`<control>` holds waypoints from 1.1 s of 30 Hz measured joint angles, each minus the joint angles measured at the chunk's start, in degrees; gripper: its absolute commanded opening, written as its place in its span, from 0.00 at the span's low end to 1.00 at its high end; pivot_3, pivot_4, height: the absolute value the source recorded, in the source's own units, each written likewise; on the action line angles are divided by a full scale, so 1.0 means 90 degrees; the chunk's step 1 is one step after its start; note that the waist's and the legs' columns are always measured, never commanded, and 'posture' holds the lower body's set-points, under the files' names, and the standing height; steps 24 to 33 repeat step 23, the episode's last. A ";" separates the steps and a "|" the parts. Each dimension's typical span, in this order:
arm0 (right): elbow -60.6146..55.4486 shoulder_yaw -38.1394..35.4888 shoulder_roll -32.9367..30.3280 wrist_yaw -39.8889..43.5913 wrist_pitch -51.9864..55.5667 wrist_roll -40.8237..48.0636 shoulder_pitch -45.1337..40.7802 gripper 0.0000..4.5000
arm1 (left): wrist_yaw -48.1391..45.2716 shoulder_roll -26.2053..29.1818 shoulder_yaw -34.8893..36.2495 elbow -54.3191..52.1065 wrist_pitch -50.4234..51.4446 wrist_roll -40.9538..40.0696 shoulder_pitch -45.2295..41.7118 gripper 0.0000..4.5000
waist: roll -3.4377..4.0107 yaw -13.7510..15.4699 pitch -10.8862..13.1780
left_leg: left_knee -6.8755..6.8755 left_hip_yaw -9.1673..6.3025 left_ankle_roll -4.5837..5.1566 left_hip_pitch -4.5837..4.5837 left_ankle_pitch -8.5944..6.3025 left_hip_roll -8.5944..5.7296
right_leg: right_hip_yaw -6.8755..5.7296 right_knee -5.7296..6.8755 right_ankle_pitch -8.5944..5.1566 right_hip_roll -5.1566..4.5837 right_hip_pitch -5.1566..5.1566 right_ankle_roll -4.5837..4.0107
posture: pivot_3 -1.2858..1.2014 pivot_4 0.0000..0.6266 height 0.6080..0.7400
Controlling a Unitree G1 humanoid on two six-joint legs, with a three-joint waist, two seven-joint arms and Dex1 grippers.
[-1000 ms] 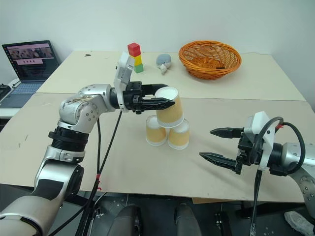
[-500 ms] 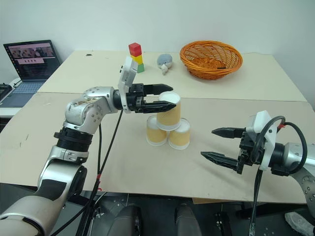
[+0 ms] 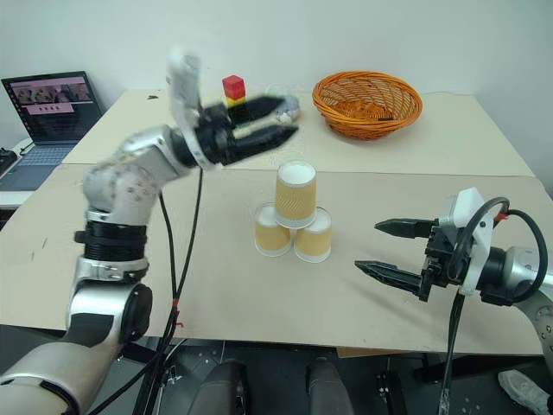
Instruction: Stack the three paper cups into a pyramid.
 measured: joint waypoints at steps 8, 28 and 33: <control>0.0726 -0.0122 0.0116 -0.0273 -0.0185 -0.0319 -0.0162 1.00 | 0.1437 0.0726 0.0887 -0.1417 0.0668 -0.0181 0.1928 0.99 | 0.0004 0.0023 -0.0003 | 0.0002 -0.0001 -0.0010 0.0008 0.0005 0.0006 | 0.0002 0.0006 0.0000 -0.0003 0.0004 0.0000 | 0.52 0.24 0.23; 0.0665 -0.0849 0.0802 -0.0713 -0.0355 -0.0345 0.0471 1.00 | 0.3243 0.0377 0.1019 -0.1539 -0.0698 0.1354 0.4127 0.99 | -0.0001 0.0108 -0.0007 | 0.0002 -0.0004 -0.0012 -0.0004 0.0006 0.0006 | -0.0001 0.0003 0.0000 -0.0006 0.0002 0.0000 | 0.52 0.24 0.23; 0.0665 -0.0849 0.0802 -0.0713 -0.0355 -0.0345 0.0471 1.00 | 0.3243 0.0377 0.1019 -0.1539 -0.0698 0.1354 0.4127 0.99 | -0.0001 0.0108 -0.0007 | 0.0002 -0.0004 -0.0012 -0.0004 0.0006 0.0006 | -0.0001 0.0003 0.0000 -0.0006 0.0002 0.0000 | 0.52 0.24 0.23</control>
